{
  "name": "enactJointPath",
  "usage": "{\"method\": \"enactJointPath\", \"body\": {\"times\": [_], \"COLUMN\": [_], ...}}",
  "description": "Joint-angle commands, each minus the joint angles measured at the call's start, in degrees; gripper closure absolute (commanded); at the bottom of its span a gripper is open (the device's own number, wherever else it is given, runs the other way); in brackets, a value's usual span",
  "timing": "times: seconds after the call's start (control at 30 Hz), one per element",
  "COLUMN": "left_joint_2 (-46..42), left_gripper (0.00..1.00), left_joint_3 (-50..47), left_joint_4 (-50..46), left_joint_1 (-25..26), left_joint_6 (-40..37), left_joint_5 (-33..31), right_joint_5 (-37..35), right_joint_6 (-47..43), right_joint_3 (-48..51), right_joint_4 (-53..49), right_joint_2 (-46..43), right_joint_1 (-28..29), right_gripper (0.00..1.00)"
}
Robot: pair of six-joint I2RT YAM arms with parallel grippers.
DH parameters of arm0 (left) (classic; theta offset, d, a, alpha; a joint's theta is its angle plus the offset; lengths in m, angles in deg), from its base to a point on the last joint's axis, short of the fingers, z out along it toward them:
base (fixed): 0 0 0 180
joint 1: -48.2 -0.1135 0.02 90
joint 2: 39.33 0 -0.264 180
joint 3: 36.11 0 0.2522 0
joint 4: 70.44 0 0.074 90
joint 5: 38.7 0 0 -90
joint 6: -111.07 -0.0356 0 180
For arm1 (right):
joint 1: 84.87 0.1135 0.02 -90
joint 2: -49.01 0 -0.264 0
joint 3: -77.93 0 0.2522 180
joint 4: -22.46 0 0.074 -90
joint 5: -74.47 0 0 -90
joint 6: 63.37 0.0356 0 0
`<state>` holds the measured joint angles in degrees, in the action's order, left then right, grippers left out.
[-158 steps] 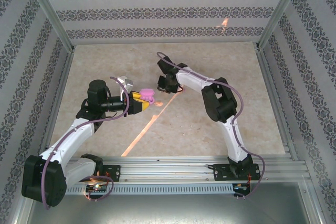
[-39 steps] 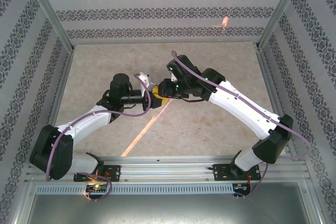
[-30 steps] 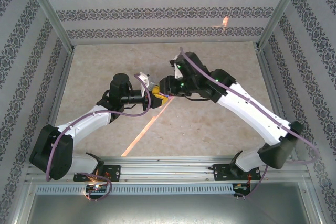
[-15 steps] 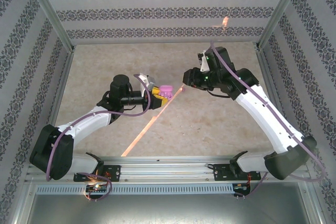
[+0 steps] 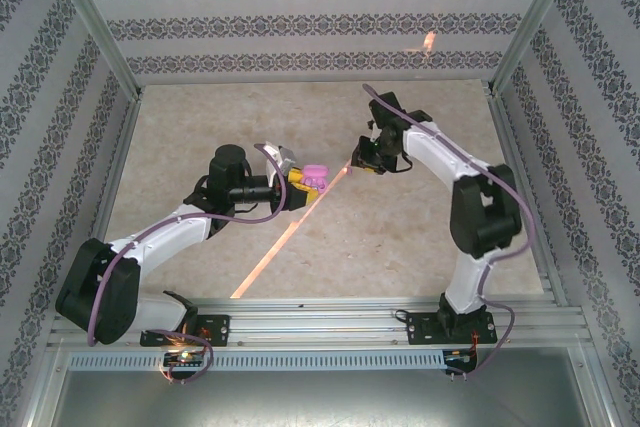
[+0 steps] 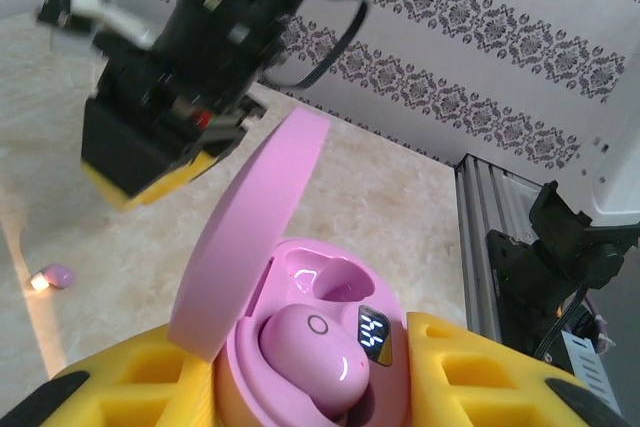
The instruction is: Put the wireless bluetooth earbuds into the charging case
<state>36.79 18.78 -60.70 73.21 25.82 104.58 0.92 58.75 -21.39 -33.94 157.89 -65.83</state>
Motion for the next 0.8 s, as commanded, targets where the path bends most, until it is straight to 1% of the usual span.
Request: {"method": "enactJointPath", "body": {"times": [0.0,0.13,0.27,0.57,0.77], "left_joint_2": [-0.67,-0.44,-0.92,-0.46,-1.14], "left_gripper": [0.77,0.77,0.77,0.77,0.77], "left_joint_3": [0.11,-0.03,-0.84,-1.84,-2.19], "left_joint_4": [-0.19,-0.11,0.05,1.84,1.40], "left_joint_1": [-0.80,-1.04,-1.49,-1.79,-1.81], "left_joint_6": [-0.60,-0.38,-0.31,0.75,0.88], "left_joint_5": [0.28,0.33,-0.15,-0.32,-0.51], "right_joint_5": [1.22,-0.79,-2.47,-5.27,-9.19], "right_joint_6": [-1.48,-3.19,-4.79,-9.95,-15.29], "right_joint_3": [-5.84,-13.37,-18.89,-26.91,-33.21], "right_joint_4": [0.23,-3.11,-5.82,-11.05,-16.58], "right_joint_2": [6.27,14.19,19.00,26.50,29.67], "right_joint_1": [-0.02,-0.13,-0.04,2.91,6.93], "right_gripper": [0.70,0.68,0.65,0.65,0.65]}}
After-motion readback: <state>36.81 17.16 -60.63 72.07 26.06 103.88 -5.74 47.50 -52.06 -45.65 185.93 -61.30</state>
